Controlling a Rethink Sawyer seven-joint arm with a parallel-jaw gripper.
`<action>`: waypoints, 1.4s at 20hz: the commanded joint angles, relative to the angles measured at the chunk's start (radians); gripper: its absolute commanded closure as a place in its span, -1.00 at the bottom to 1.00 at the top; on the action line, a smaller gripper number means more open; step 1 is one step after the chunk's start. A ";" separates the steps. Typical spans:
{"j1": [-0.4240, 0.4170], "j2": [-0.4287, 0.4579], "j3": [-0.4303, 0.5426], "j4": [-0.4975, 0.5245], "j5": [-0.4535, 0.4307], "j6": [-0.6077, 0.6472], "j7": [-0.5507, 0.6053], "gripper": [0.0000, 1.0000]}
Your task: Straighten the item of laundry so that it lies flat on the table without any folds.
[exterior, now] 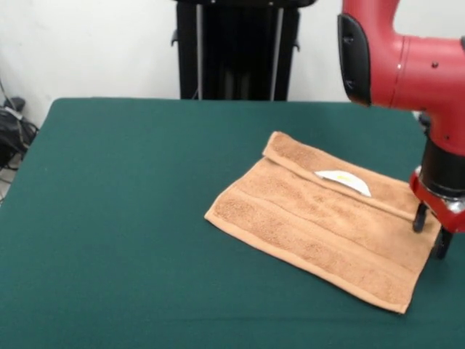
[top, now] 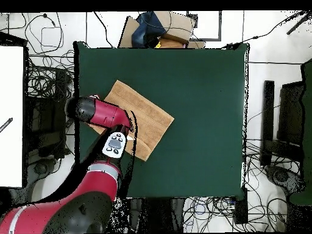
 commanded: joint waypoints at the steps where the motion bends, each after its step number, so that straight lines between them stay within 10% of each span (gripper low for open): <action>1: 0.026 0.019 -0.007 -0.049 0.023 0.156 0.268 -1.00; 15: -0.044 -0.121 0.013 0.061 0.031 0.202 0.179 -1.00; 28: -0.027 -0.013 0.018 0.017 -0.004 0.125 0.183 -1.00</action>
